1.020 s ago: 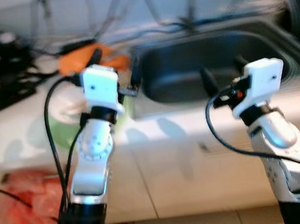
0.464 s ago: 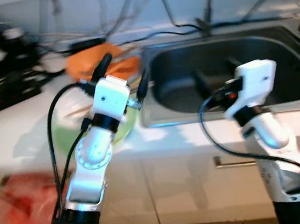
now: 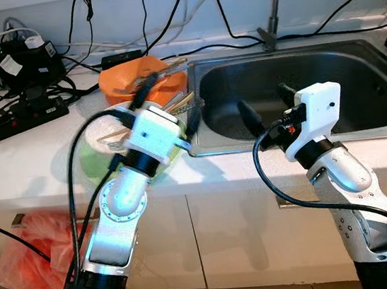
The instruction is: Kitchen organization
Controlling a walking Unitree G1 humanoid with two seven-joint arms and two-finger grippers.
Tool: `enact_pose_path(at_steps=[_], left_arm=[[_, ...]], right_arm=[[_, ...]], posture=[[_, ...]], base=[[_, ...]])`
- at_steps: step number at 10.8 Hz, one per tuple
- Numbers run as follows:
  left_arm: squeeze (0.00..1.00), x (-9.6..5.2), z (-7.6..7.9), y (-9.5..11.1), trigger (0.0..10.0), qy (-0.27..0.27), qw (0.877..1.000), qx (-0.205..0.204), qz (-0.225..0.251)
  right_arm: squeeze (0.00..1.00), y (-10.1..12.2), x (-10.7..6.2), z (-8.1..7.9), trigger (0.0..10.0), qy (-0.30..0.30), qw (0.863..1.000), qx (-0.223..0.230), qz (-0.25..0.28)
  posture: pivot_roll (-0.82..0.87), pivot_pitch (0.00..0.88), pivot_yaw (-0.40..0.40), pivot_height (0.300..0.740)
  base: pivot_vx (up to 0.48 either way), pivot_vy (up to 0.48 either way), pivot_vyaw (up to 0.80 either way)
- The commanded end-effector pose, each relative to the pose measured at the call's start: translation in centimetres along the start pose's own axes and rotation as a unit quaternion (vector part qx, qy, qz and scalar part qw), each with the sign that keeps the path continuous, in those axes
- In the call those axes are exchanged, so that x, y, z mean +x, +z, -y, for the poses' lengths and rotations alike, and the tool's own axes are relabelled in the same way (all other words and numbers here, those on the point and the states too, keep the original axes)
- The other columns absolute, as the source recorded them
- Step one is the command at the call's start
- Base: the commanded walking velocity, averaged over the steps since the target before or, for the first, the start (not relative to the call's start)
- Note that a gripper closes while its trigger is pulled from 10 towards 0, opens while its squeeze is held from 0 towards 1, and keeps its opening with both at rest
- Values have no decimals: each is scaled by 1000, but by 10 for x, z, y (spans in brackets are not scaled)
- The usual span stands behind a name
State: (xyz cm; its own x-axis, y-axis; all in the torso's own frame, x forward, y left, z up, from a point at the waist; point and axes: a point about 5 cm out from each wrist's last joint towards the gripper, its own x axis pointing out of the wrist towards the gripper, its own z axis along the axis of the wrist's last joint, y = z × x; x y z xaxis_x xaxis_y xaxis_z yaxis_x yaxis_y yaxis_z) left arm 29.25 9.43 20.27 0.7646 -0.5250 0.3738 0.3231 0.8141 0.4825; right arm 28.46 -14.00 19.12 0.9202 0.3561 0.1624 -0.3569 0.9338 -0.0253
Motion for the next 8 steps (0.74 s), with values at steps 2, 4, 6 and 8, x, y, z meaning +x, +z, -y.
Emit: enact_pose_path(at_steps=[2, 4, 6, 8], left_arm=[[0, 0, 8, -9, 10000, -44, 999, 20, -16], [0, 0, 7, -13, 10000, -52, 998, 33, -22], [0, 1, 3, -20, 10000, -48, 997, 44, -35], [0, 0, 2, -21, 10000, -42, 998, 44, -35]], right_arm=[[0, 2, -1, -9, 10000, 35, 999, 8, -11], [0, -2, -4, -15, 10000, 74, 996, 14, -39], [0, -8, -8, -10, 10000, 64, 996, 2, -58], [0, -7, -9, -12, 10000, 64, 996, 4, -58]], posture=[[59, 0, 65, 740], [56, 0, 69, 740], [55, 6, 68, 740], [56, 11, 71, 740]], base=[[0, 0, 0], [0, 0, 0], [0, 0, 0], [0, 0, 0]])
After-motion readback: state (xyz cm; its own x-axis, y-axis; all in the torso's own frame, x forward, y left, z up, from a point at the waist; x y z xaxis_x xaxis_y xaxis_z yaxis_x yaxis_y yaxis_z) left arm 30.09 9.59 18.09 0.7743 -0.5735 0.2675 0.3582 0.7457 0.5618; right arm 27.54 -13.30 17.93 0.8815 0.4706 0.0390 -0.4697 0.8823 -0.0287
